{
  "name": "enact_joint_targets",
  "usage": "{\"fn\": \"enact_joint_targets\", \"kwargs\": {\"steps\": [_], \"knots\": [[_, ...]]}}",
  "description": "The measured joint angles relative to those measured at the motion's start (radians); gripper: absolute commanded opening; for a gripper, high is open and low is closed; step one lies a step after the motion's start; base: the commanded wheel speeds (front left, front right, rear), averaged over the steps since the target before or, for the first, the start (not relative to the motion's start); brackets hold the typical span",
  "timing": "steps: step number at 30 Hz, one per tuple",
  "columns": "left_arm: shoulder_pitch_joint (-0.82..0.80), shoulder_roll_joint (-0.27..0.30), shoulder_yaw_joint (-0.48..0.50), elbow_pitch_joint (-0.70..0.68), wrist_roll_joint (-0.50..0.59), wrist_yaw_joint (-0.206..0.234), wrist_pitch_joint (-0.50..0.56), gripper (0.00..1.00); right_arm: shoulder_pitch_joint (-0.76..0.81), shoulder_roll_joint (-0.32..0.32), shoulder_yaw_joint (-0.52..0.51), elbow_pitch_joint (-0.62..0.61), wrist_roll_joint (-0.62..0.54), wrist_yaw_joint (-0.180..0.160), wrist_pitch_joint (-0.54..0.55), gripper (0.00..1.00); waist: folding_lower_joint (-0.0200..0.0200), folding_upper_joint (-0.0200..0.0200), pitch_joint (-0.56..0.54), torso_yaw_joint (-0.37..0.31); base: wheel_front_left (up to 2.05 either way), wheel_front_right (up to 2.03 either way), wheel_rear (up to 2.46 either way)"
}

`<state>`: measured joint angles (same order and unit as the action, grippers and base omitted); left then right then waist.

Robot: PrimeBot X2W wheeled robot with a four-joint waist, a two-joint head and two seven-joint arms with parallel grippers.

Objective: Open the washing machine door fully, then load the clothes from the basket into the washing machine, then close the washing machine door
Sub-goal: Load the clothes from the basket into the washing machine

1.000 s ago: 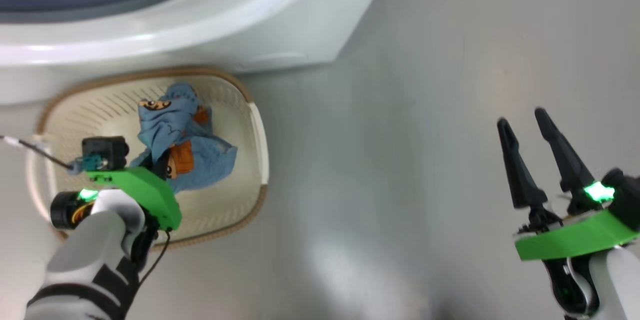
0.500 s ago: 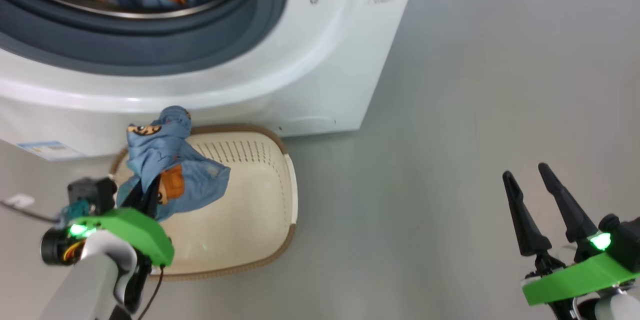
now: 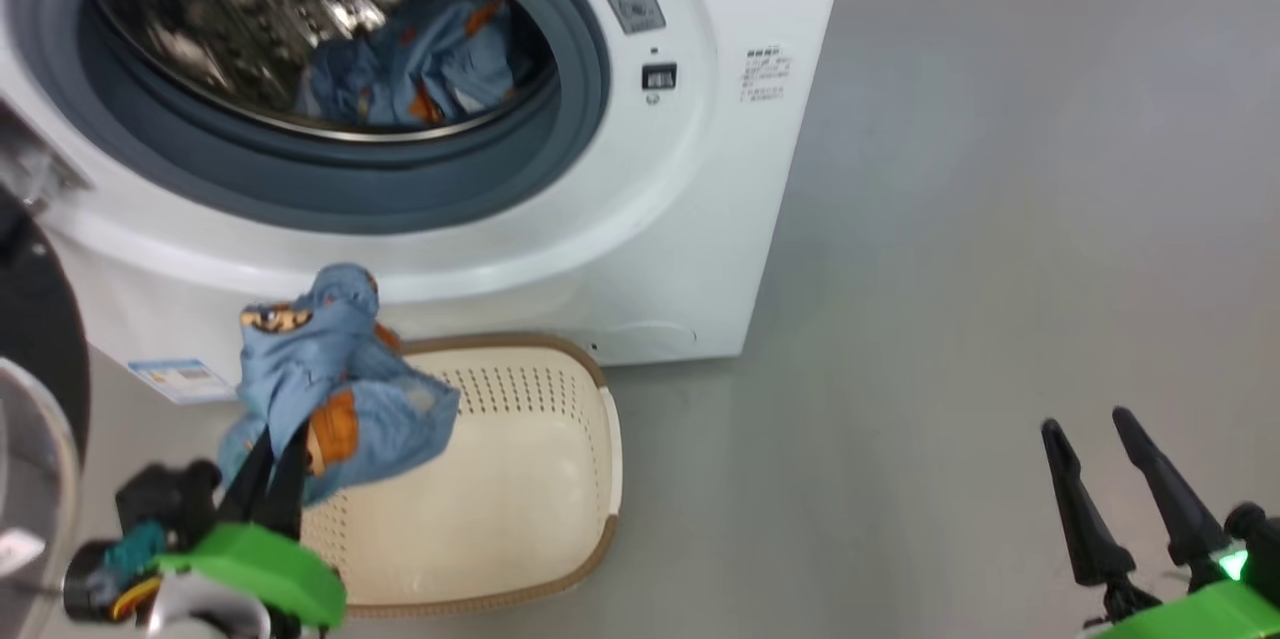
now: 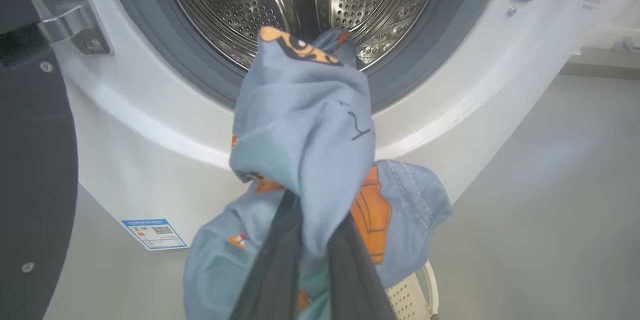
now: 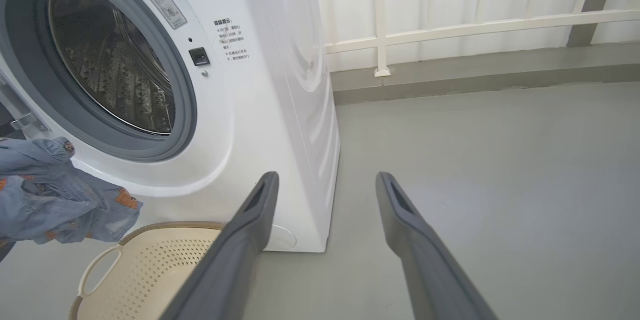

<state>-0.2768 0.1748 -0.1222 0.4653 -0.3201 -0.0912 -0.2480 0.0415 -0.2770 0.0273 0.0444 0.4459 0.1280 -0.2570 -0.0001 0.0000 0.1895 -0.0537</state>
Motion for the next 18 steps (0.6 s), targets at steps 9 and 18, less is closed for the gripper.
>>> {"fn": "enact_joint_targets", "kwargs": {"steps": [9, 18], "knots": [[0.21, -0.051, 0.114, -0.217, 0.1, -0.001, 0.0, 0.0, 0.076, 0.005, -0.021, 0.0, -0.005, 0.0, 0.0, 1.0, 0.0, 0.0, -0.093, 0.015, 0.0, 0.0, 0.0], [0.392, -0.1, 0.182, -0.416, 0.139, -0.001, 0.0, 0.0, 0.13, 0.015, -0.053, -0.009, -0.006, 0.0, 0.0, 1.0, 0.0, 0.0, -0.149, 0.031, 0.0, 0.0, 0.0]]}}
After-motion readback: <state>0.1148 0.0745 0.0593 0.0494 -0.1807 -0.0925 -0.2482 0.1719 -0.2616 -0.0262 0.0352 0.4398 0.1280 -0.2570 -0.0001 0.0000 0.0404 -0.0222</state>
